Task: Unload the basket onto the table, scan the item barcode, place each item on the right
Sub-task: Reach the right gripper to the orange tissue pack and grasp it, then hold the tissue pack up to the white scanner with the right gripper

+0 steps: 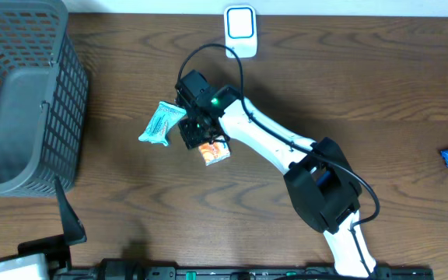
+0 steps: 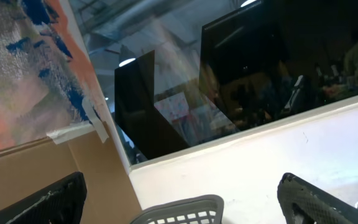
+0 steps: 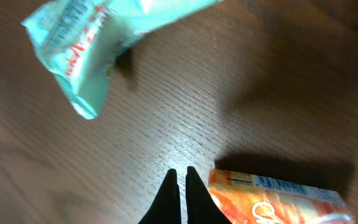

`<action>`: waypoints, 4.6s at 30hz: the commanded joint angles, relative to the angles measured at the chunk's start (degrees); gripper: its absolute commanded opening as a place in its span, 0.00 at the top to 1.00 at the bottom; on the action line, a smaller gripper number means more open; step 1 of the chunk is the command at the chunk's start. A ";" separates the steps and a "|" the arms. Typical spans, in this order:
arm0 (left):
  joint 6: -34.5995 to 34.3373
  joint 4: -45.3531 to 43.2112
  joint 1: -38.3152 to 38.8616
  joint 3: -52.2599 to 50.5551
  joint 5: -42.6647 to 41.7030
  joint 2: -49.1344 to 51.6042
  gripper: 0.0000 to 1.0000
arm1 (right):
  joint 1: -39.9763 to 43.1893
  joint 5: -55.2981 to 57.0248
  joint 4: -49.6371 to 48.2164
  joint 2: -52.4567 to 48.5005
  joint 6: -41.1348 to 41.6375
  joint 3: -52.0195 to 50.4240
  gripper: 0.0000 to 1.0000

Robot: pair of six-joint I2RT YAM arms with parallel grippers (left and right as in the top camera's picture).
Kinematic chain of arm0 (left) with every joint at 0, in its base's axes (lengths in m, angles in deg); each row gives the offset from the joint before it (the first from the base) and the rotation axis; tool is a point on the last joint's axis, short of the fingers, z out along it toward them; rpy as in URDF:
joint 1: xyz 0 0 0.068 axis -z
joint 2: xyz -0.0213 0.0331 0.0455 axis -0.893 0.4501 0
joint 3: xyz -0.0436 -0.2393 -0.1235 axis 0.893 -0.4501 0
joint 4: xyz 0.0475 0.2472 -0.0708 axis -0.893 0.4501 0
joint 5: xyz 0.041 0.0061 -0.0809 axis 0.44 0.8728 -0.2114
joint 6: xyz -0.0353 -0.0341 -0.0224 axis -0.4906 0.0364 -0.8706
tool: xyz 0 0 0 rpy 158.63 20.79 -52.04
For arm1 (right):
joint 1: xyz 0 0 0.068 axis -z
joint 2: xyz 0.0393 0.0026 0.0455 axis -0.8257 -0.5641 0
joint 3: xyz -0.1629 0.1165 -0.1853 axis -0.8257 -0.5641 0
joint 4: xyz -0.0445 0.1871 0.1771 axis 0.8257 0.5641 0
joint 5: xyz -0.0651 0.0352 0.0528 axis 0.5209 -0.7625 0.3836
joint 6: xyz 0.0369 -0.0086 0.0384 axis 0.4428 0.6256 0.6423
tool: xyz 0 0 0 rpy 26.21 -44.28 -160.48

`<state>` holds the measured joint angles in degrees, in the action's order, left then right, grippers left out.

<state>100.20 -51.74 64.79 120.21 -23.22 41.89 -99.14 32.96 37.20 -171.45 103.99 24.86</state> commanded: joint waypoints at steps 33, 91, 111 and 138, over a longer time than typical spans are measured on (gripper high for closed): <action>0.48 -0.31 -0.28 -0.17 0.70 -4.11 0.02 | 1.22 5.92 36.57 5.05 -3.48 8.07 0.60; -0.13 -0.74 -0.28 -2.82 -1.44 -4.11 0.02 | 19.50 -17.11 45.31 -3.85 -8.04 4.83 0.59; -0.11 -1.44 -0.28 -9.51 -14.95 -4.15 0.02 | 20.15 9.73 1.97 -4.09 -7.61 21.90 0.62; 1.79 -9.77 -0.28 -29.92 -14.86 -2.03 0.02 | 20.76 29.66 -48.06 -20.35 -16.79 21.62 0.71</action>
<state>101.27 -61.60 64.79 90.13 -37.45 39.94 -79.17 59.65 -14.52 -194.13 89.31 46.77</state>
